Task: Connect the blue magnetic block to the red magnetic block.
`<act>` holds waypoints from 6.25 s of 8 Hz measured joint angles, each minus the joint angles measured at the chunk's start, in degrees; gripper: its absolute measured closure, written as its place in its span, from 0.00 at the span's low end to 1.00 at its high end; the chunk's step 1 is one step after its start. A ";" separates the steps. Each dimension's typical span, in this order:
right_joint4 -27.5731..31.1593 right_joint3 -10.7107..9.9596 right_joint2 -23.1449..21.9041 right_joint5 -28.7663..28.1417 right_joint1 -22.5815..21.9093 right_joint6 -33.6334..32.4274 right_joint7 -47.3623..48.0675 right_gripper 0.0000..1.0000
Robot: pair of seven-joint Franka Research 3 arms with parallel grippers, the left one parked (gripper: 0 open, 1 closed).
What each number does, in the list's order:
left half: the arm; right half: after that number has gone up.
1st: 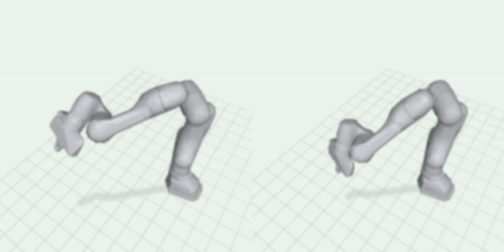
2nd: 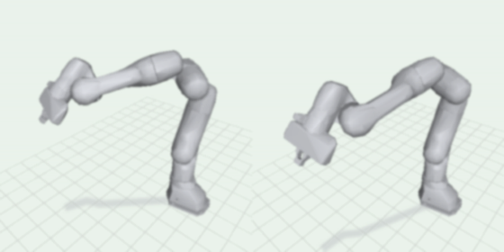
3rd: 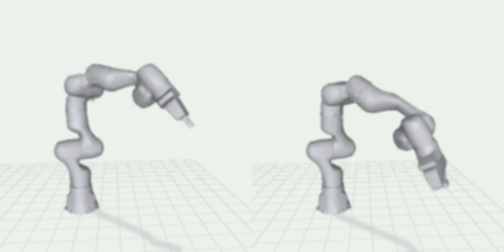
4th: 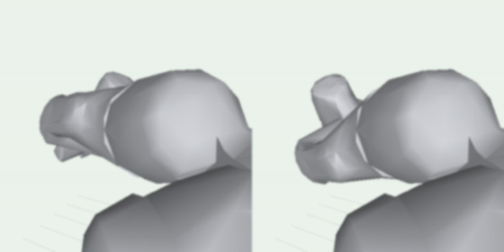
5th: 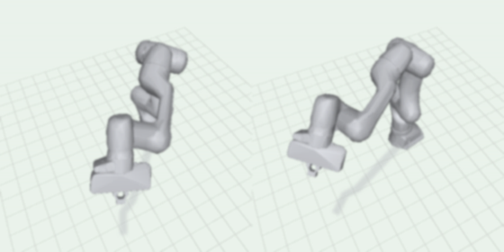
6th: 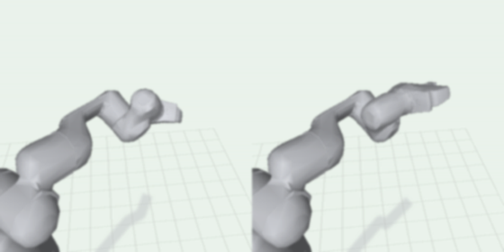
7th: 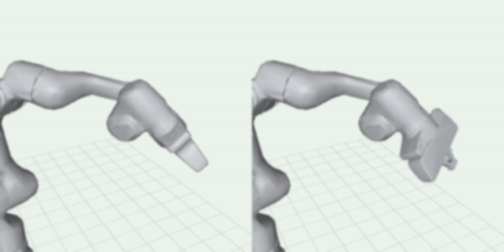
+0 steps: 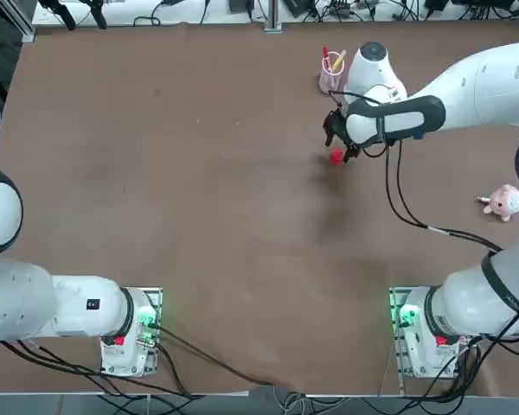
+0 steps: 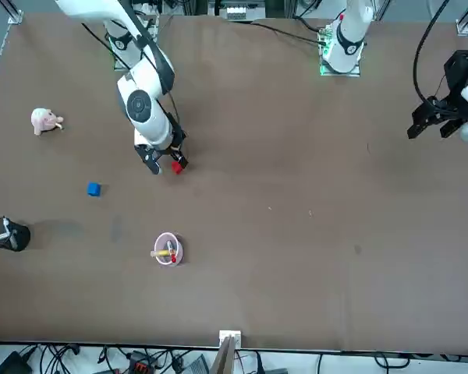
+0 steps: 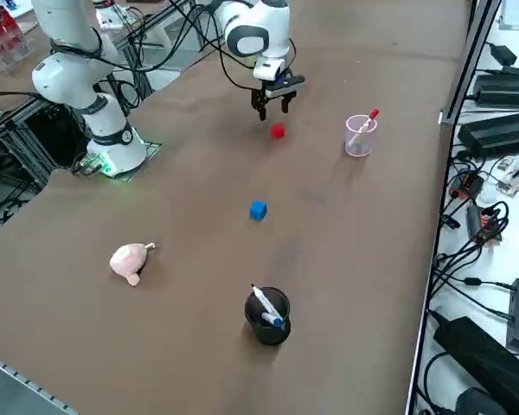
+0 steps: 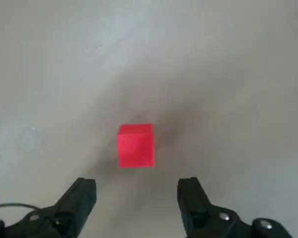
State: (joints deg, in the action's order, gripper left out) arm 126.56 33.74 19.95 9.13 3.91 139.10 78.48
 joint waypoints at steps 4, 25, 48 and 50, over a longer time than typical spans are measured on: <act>0.33 -1.03 2.16 1.16 0.07 3.14 0.01 0.00; -1.10 -2.35 6.52 5.34 0.09 5.23 4.17 0.52; -9.06 -9.97 9.34 3.96 21.96 -1.89 23.42 0.52; -8.96 -9.84 9.33 3.96 22.36 -1.80 23.42 0.52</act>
State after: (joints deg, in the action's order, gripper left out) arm 117.60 23.89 29.27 13.09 26.28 137.31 101.90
